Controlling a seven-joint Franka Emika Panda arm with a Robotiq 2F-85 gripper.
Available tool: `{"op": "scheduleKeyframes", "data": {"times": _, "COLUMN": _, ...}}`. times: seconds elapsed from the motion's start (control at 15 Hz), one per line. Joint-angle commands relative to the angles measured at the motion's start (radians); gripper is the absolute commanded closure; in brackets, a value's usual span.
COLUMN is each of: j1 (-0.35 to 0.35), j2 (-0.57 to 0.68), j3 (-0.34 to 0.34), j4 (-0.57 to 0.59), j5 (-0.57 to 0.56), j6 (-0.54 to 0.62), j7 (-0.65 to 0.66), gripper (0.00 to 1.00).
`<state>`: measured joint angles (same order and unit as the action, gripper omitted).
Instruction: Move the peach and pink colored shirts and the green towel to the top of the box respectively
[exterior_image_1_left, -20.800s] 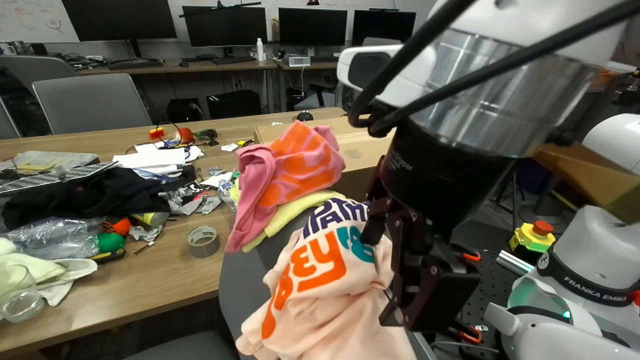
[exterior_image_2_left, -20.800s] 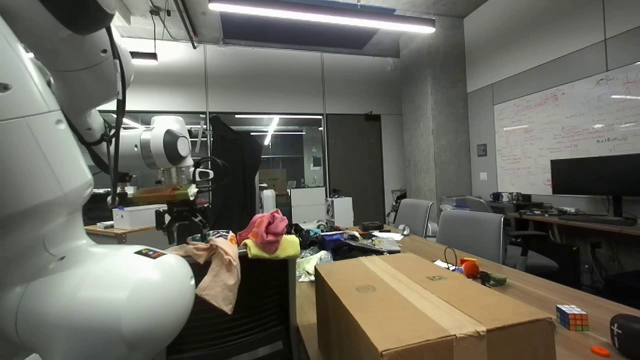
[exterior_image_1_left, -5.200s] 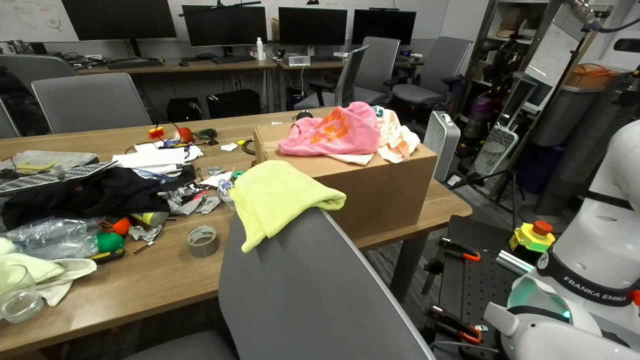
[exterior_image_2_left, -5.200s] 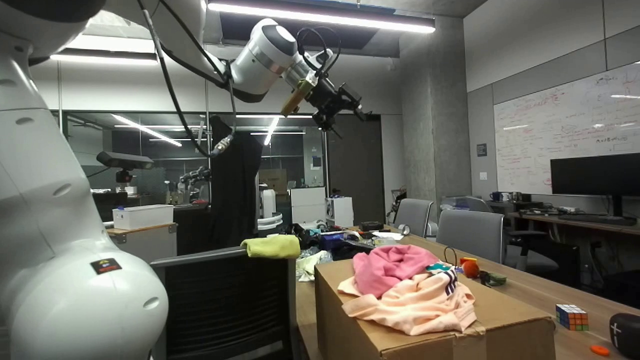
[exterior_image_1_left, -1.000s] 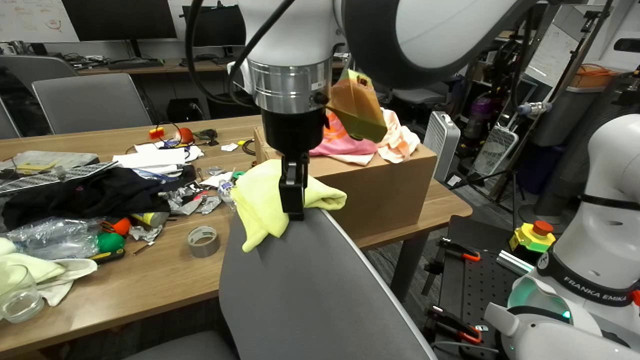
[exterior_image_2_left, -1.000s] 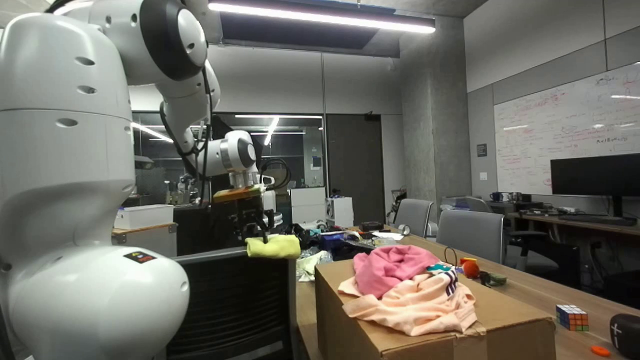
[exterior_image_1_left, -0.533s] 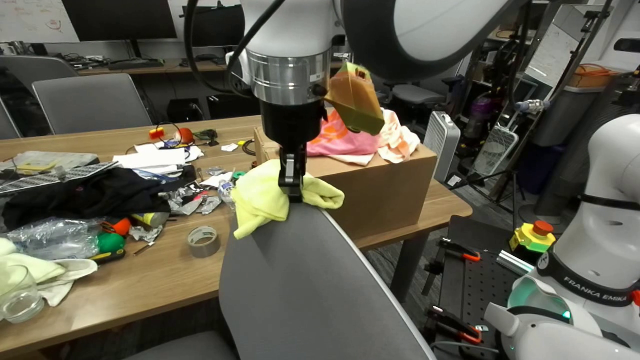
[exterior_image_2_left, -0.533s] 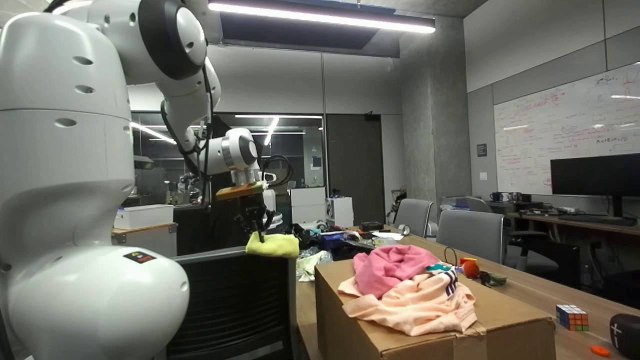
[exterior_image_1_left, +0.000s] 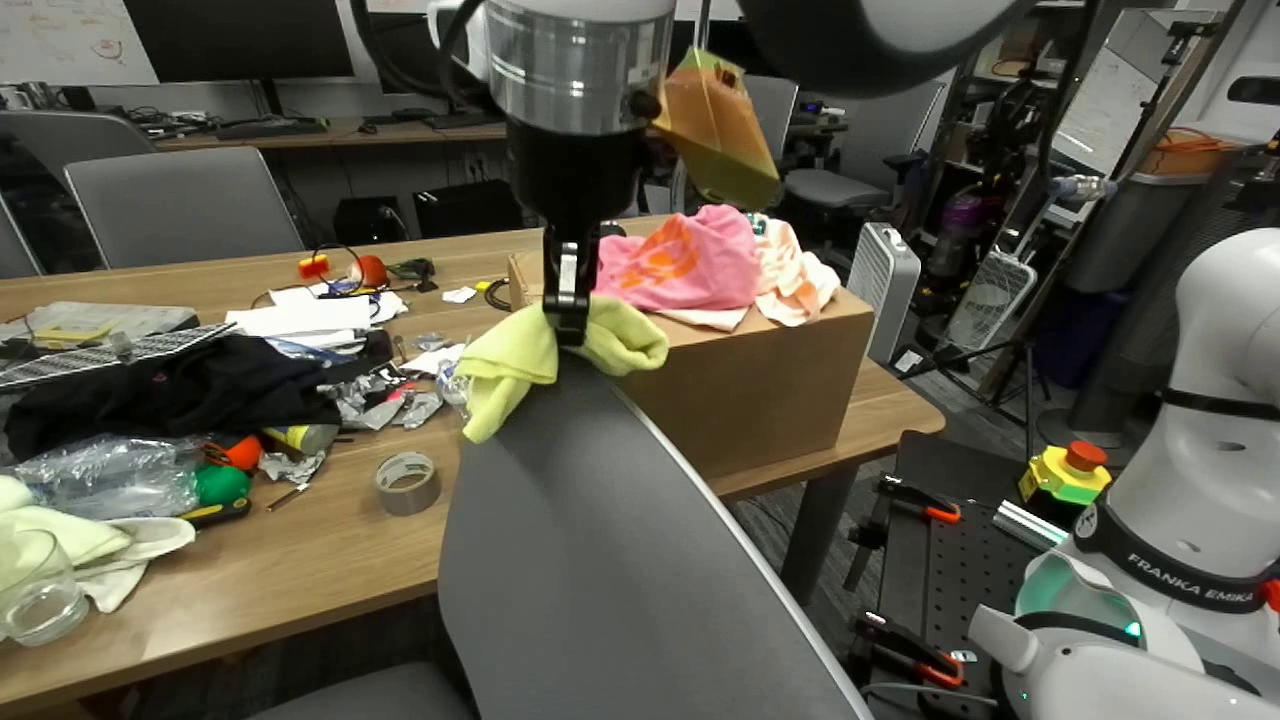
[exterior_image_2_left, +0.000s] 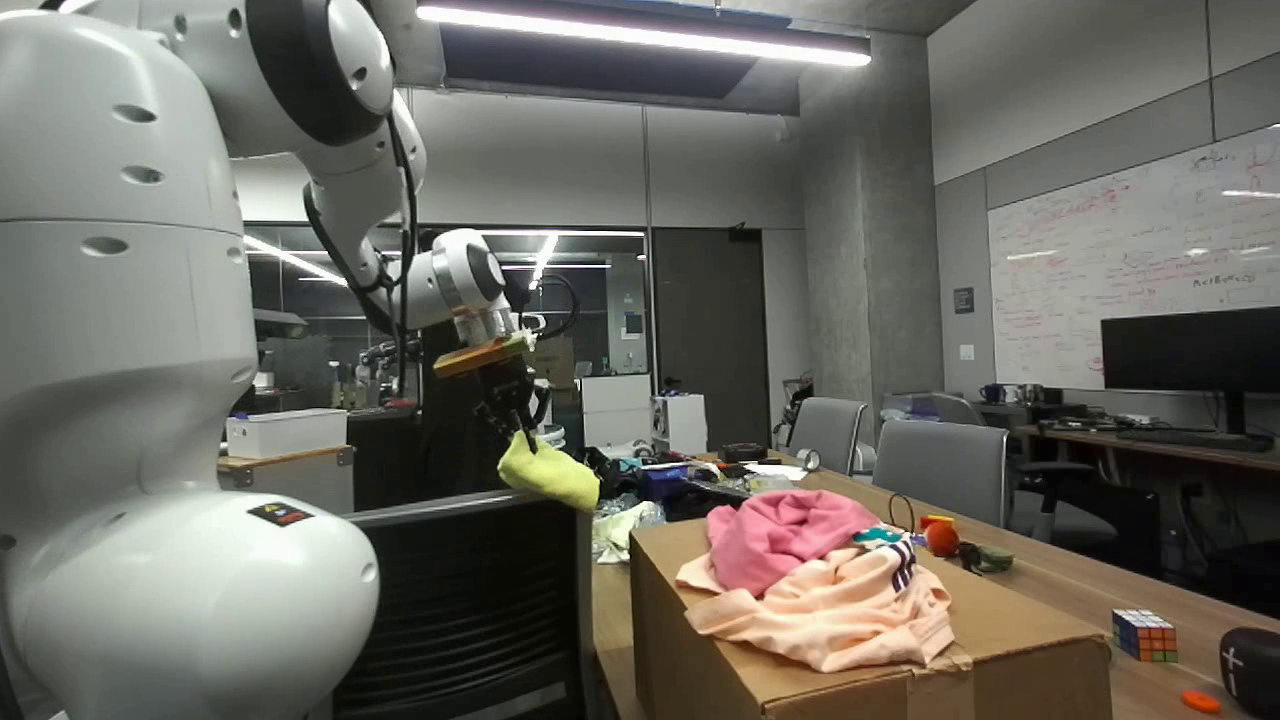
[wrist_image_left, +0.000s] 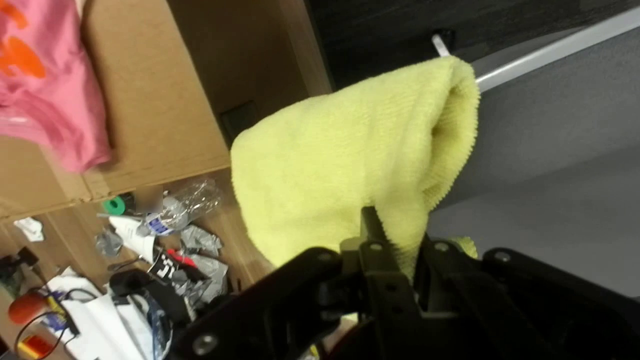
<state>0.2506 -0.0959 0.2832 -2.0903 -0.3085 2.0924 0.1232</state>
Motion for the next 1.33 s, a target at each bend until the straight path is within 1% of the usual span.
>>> {"op": "scheduleKeyframes", "data": {"times": 0.0, "j1": -0.006, "j2": -0.074, "j3": 0.001, "j4": 0.038, "j5": -0.053, "j6": -0.005, "j7": 0.007, "gripper": 0.97}}
{"op": "scheduleKeyframes", "data": {"times": 0.33, "j1": -0.038, "j2": -0.114, "j3": -0.009, "j4": 0.088, "j5": -0.075, "j6": -0.001, "j7": 0.012, "gripper": 0.97}}
{"op": "scheduleKeyframes", "data": {"times": 0.6, "j1": -0.074, "j2": -0.127, "j3": -0.031, "j4": 0.099, "j5": -0.092, "j6": 0.009, "j7": 0.013, "gripper": 0.97}}
{"op": "scheduleKeyframes", "data": {"times": 0.87, "j1": -0.136, "j2": -0.16, "j3": -0.096, "j4": 0.082, "j5": -0.082, "j6": 0.026, "j7": 0.018, "gripper": 0.97}}
{"op": "scheduleKeyframes", "data": {"times": 1.27, "j1": -0.249, "j2": -0.177, "j3": -0.223, "j4": 0.116, "j5": -0.032, "j6": 0.014, "j7": 0.043, "gripper": 0.97}}
